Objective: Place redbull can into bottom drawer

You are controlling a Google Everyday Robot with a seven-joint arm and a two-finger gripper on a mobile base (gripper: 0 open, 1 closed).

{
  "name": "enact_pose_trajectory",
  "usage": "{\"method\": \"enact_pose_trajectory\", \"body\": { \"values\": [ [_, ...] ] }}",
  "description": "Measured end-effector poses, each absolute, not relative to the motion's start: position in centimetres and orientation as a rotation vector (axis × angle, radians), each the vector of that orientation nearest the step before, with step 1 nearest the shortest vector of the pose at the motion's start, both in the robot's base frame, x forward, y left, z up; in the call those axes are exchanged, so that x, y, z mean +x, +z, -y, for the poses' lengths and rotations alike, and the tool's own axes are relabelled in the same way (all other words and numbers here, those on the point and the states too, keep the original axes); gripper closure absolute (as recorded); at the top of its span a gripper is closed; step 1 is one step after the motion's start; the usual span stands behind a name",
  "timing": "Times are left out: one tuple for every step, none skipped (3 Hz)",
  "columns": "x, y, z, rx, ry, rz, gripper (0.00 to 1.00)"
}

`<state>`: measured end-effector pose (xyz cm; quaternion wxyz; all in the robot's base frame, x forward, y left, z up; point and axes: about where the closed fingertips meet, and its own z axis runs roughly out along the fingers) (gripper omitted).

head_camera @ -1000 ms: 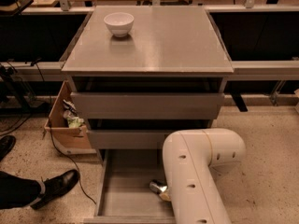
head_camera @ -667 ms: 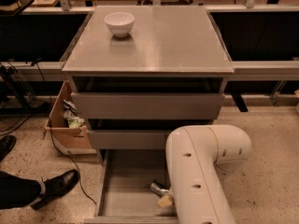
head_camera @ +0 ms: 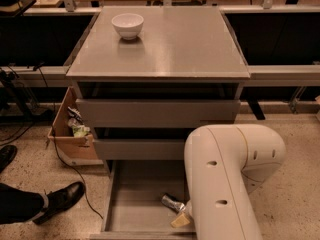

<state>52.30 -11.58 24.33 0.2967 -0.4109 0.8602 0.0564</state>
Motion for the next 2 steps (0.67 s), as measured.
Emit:
{"method": "enact_pose_trajectory", "body": {
  "values": [
    [48.45,29.07,13.02,-1.130,0.113,-2.260,0.00],
    [48.45,29.07,13.02,-1.130,0.113,-2.260,0.00]
  ]
}}
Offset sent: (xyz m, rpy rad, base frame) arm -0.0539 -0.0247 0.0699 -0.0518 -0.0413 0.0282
